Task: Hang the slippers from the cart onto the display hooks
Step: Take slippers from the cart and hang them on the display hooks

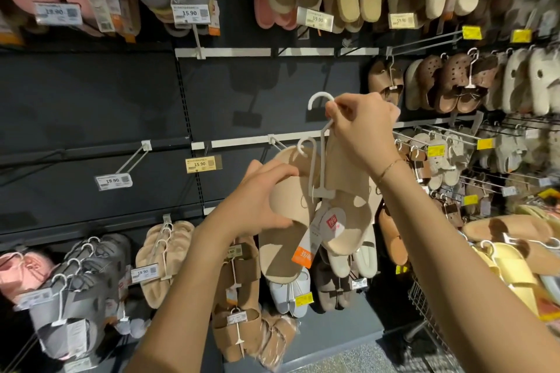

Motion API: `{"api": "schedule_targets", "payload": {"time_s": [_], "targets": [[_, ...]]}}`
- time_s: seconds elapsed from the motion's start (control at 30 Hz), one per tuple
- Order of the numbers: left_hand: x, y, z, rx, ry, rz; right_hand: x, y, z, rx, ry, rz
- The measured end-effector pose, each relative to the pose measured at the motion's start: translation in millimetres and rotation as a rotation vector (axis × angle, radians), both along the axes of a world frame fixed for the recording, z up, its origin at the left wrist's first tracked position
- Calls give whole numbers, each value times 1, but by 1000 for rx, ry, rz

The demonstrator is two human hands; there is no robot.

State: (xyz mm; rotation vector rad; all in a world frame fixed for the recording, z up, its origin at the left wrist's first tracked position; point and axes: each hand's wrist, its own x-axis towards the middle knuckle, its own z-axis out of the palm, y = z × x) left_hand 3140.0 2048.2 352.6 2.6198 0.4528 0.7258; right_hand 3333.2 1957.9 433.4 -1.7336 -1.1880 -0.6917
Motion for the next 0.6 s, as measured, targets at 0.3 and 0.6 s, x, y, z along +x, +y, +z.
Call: {"api": "schedule_targets", "payload": {"time_s": [0.3,0.6], "targets": [[0,4,18,38,-150,34,-1,-3,3,-26,-31,53],[4,13,16,39,-166,170,4,-7,-5,-71,34,125]]}}
